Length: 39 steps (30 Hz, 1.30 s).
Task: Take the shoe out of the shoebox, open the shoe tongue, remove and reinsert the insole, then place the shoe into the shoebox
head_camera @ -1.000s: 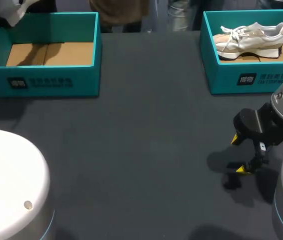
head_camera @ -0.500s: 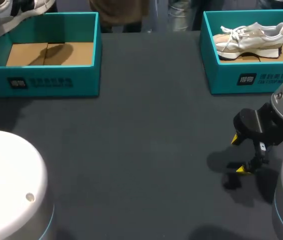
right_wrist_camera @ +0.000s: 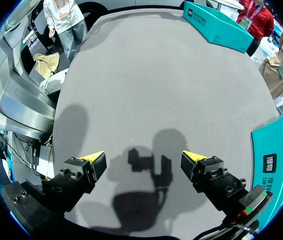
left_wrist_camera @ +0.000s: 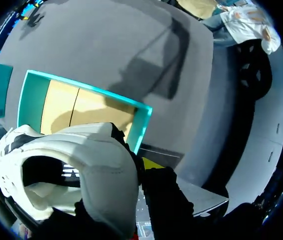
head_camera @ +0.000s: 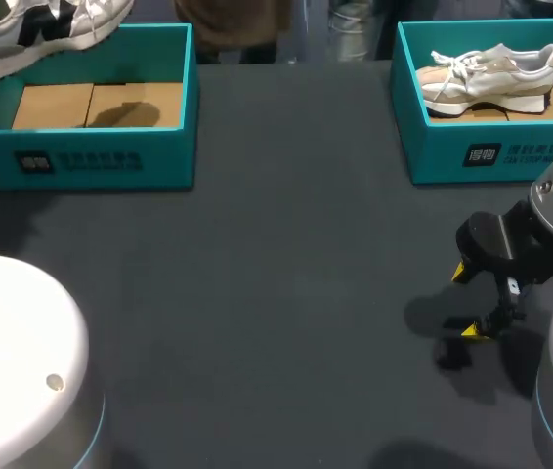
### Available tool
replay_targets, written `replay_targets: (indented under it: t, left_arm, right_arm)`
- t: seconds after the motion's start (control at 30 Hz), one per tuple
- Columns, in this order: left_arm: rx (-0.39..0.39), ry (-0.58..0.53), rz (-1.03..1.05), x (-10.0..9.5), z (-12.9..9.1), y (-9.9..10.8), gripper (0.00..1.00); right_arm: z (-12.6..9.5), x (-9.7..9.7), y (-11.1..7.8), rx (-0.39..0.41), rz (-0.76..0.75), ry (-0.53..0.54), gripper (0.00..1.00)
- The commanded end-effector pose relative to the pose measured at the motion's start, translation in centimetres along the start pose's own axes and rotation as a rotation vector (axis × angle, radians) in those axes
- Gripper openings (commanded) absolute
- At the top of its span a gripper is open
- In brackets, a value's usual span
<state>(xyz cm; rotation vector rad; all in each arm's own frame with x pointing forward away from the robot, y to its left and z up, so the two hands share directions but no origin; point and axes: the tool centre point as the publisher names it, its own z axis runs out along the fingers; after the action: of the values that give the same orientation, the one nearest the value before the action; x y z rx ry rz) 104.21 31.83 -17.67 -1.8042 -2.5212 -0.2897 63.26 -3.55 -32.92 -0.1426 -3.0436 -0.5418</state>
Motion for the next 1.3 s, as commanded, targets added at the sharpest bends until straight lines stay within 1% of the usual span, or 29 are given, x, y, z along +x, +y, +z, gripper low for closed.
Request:
replay_targets:
  t: [0.03,0.07,0.2,0.4,0.7,0.9,1.3]
  left_arm:
    - [-0.013,-0.032,0.159,0.7,0.2,0.7,0.0]
    - [-0.027,-0.041,0.194,0.9,0.3,0.7,0.0]
    - [-0.072,-0.035,0.226,1.2,0.8,0.8,0.0]
    - [-0.108,-0.005,0.277,0.8,2.2,0.7,0.0]
    - [-0.089,0.009,0.341,0.6,4.2,0.6,0.0]
    - [-0.084,0.018,0.372,0.3,4.9,0.4,0.0]
    - [-0.072,0.054,0.421,-1.1,7.1,-0.1,0.0]
  right_arm:
    - [0.0,0.2,0.0,0.001,0.0,-0.003,1.0]
    - [0.0,0.2,0.0,0.001,0.0,-0.003,1.0]
    - [0.0,0.2,0.0,0.001,0.0,-0.003,1.0]
    - [0.0,0.2,0.0,0.001,0.0,-0.003,1.0]
    - [0.0,0.2,0.0,0.001,0.0,-0.003,1.0]
    - [0.0,0.2,0.0,0.001,0.0,-0.003,1.0]
    - [0.0,0.2,0.0,0.001,0.0,-0.003,1.0]
